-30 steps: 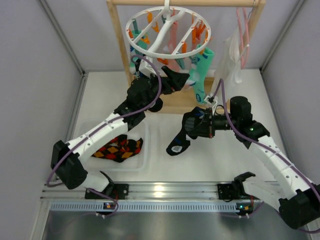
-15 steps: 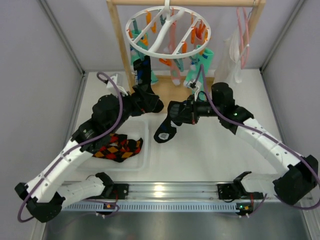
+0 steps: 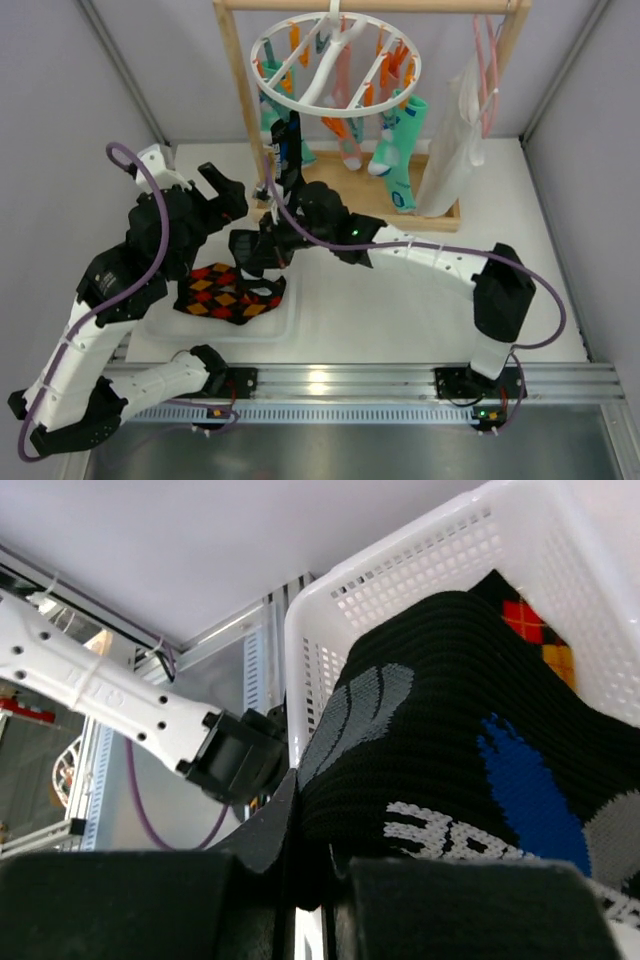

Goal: Remove the socks clipped to the hanger

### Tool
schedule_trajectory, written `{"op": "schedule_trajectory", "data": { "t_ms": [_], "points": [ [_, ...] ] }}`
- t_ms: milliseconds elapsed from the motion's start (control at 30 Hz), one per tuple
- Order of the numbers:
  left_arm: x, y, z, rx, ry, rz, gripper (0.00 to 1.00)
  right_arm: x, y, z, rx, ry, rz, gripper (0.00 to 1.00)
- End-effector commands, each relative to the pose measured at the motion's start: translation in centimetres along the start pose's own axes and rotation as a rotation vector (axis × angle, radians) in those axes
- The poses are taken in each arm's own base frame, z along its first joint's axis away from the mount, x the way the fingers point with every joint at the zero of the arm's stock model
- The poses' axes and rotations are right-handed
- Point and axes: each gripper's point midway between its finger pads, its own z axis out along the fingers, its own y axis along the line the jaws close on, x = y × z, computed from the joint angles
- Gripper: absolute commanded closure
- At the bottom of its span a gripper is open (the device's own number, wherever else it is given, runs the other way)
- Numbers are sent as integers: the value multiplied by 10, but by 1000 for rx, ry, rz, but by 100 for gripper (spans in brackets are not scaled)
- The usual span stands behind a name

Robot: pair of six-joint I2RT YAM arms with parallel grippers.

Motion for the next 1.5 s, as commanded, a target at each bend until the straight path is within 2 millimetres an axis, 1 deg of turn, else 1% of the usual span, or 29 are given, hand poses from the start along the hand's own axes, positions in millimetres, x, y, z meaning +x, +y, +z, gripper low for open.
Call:
{"op": "schedule_trajectory", "data": {
  "t_ms": [0,33,67,133,167,200,233,300,367,433,467,500,533,567,600,633,667,733,833,867,933,967,1133,1167,1233,1267,1367,1400,1467],
  "points": [
    [-4,31,-8,-133,-18,34,1,-22,15,34,-47,-88,-20,95],
    [-4,35,-9,-144,-19,39,1,-19,16,39,-48,-81,-18,88],
    [-5,39,-11,-155,-24,43,1,-16,20,45,-60,-73,-19,87],
    [-6,43,-14,-164,-30,51,1,-16,23,48,-61,-78,-10,67],
    [-5,45,-15,-166,-27,57,1,-15,23,48,-59,-74,-4,52],
    [-2,47,-14,-168,-22,62,1,-18,24,42,-40,-80,-7,11],
    [-2,47,-16,-161,-21,58,1,-19,23,37,-19,-80,-13,1],
    [3,47,-15,-155,-10,55,1,-25,27,19,20,-96,-55,1],
    [11,49,-13,-157,7,55,1,-13,14,3,78,-67,-52,0],
    [23,48,-9,-150,36,58,1,-8,8,-26,153,-57,-34,1],
    [28,47,-6,-150,48,63,1,7,-12,-39,214,-41,-5,0],
    [34,41,-2,-123,65,76,1,-5,-3,-62,221,-89,-16,1],
    [38,34,1,-87,70,87,1,-3,-4,-75,239,-102,-12,1],
    [54,31,9,-61,101,117,1,7,-20,-91,299,-102,13,0],
    [59,24,11,-12,110,148,1,-5,-8,-113,303,-152,-15,1],
    [55,-3,14,106,87,107,1,-5,-8,-125,324,-163,-21,0],
    [70,-3,21,129,98,125,1,-10,-7,-147,369,-189,-35,1],
    [57,-27,24,250,12,91,1,-13,-2,-166,391,-204,-54,0],
    [63,-44,42,320,-45,135,1,-28,9,-199,427,-240,-90,1],
    [63,-44,50,314,-52,151,1,-42,15,-212,443,-270,-121,1],
    [72,-40,78,271,-36,205,1,-46,21,-224,472,-255,-132,1],
    [70,-46,86,297,-46,209,1,-62,31,-234,480,-285,-166,0],
    [59,-38,133,285,-96,312,1,-77,61,-251,448,-300,-211,1],
    [67,-36,145,276,-72,339,1,-81,69,-256,436,-309,-223,1],
    [61,-45,156,310,-95,374,1,-80,74,-259,432,-307,-230,0],
    [70,-47,168,315,-71,394,1,-81,78,-263,430,-312,-244,1],
    [75,-66,175,400,-46,411,2,-85,82,-271,446,-334,-269,1],
    [85,-68,183,406,-20,416,6,-86,82,-273,454,-339,-269,1],
    [89,-73,184,426,-4,402,34,-93,84,-278,473,-365,-284,1]
  ]
}}
